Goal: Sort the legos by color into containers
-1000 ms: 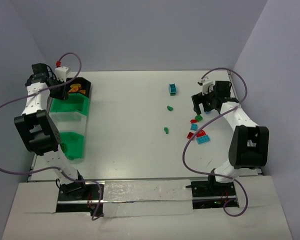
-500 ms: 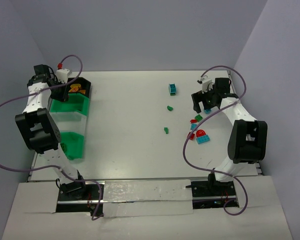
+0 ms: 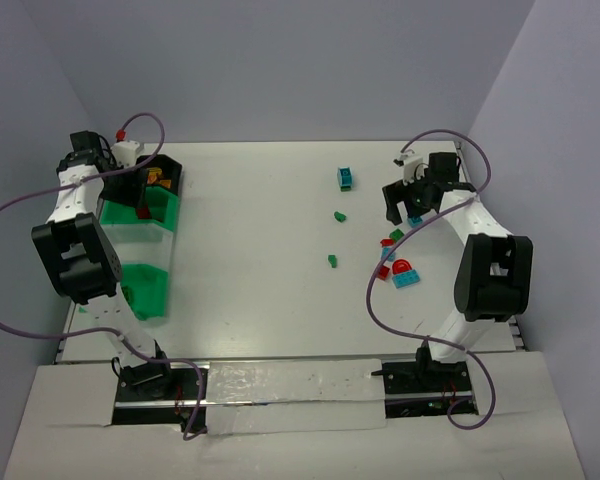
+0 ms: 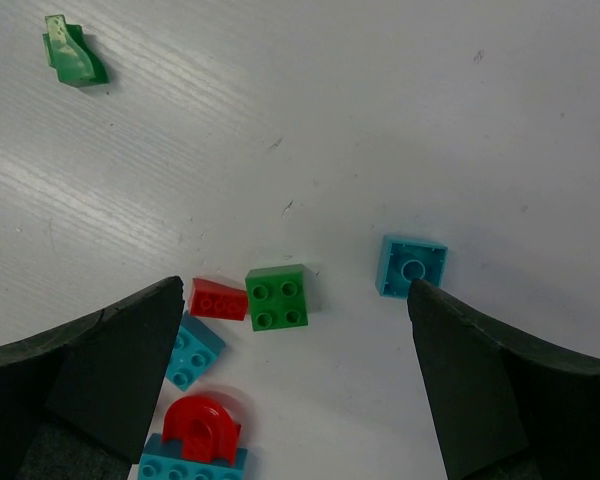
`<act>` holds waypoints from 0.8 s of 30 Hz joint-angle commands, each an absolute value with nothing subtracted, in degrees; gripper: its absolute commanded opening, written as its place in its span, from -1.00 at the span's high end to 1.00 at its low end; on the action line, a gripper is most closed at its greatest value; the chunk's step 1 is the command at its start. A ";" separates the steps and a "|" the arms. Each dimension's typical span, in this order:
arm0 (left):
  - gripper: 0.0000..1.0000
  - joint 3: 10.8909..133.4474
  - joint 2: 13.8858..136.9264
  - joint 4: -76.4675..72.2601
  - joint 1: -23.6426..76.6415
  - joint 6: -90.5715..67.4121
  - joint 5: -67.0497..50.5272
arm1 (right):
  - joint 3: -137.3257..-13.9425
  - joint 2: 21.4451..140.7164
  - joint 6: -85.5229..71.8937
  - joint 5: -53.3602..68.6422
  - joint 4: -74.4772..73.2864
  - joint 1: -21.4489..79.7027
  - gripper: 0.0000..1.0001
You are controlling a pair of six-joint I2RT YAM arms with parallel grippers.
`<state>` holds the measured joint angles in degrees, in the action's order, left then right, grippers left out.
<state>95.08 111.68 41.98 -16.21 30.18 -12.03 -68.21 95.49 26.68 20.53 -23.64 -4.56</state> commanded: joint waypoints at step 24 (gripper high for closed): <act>-0.97 96.05 104.31 28.59 -6.67 23.64 -14.72 | -88.35 108.72 12.41 7.90 -25.30 4.69 -0.76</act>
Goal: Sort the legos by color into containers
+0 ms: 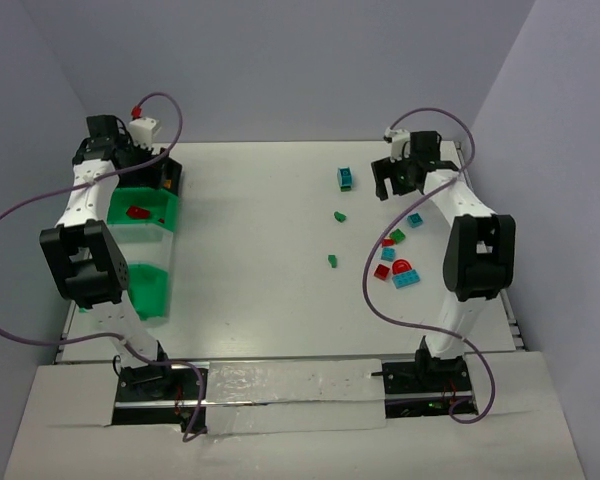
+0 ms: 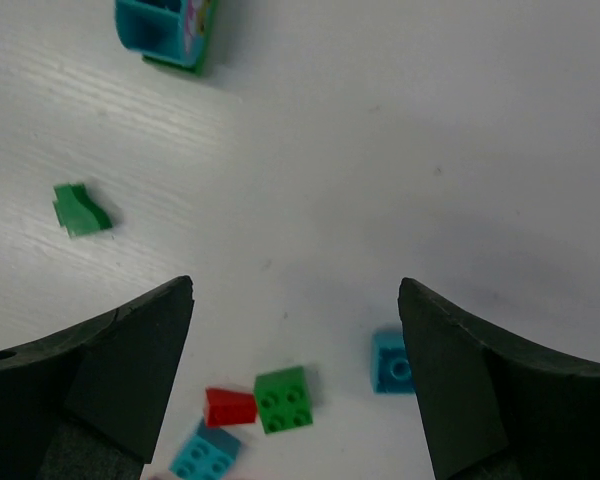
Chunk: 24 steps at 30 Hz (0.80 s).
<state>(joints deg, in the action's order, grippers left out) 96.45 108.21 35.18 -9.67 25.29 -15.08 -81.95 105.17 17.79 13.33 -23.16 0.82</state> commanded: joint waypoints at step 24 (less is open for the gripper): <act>-0.95 77.61 91.15 18.80 -4.57 20.39 -21.18 | -56.83 82.29 23.35 5.01 -34.63 6.33 -0.13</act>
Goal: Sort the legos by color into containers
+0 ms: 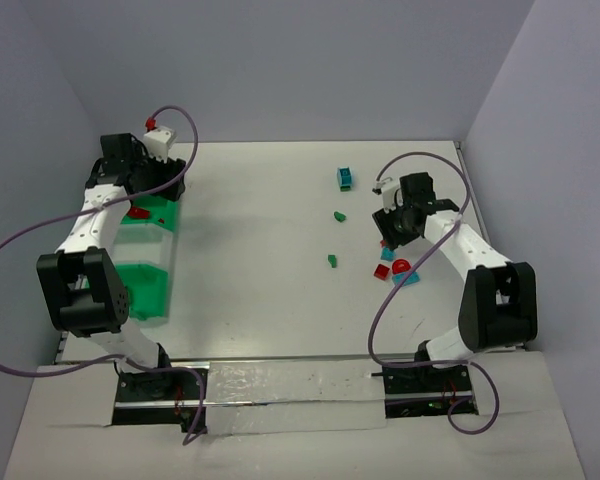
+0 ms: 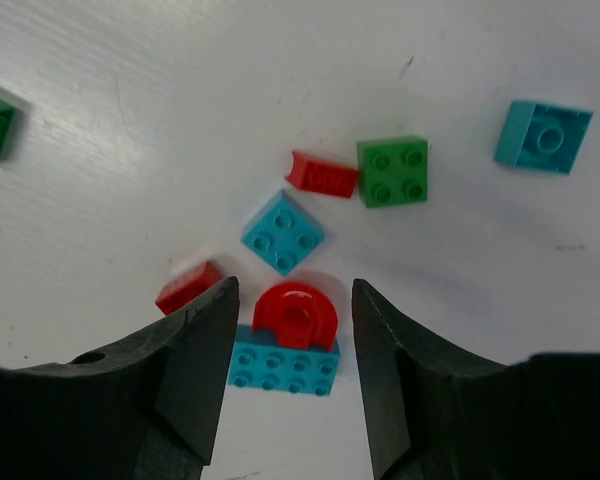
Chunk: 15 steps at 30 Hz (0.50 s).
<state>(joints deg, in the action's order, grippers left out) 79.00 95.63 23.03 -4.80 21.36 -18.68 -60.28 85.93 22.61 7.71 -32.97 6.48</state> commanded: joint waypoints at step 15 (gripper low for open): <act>-0.96 72.00 84.07 18.58 -4.39 19.84 -21.22 | -54.85 85.49 22.11 5.90 -35.77 1.77 -0.55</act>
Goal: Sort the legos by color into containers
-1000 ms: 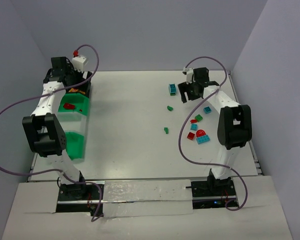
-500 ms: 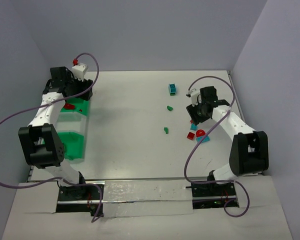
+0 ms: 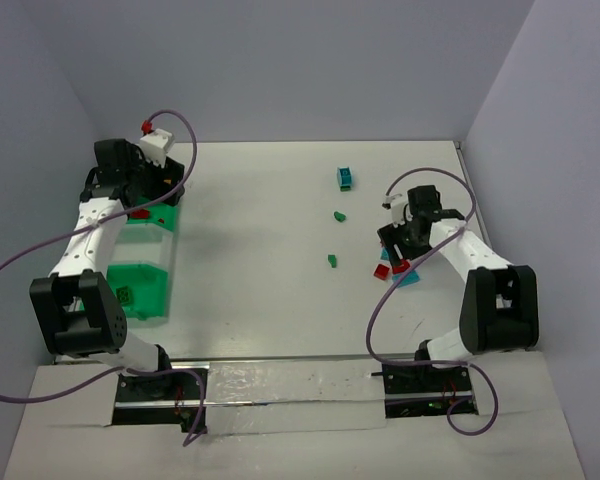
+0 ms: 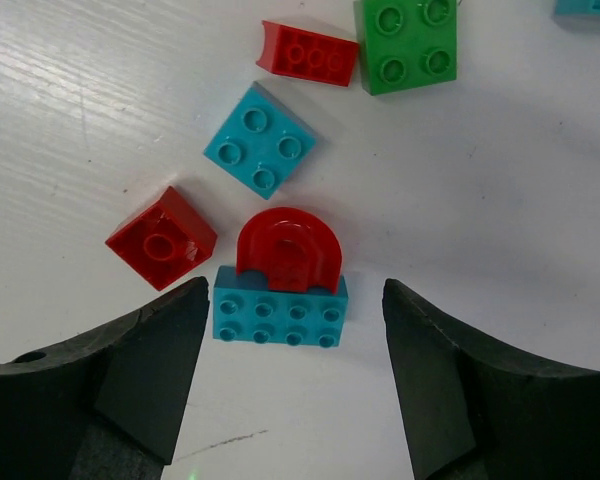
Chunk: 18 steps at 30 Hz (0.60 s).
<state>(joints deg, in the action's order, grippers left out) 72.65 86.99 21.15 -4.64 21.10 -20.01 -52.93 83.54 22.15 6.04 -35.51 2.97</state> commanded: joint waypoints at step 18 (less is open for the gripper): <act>-0.96 71.27 81.92 20.30 -3.42 18.11 -18.01 | -56.88 94.91 22.15 5.10 -35.95 1.67 -0.54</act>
<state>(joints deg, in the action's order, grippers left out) 70.43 83.68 20.95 -4.20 19.44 -19.05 -54.37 92.94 22.61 6.38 -36.03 1.98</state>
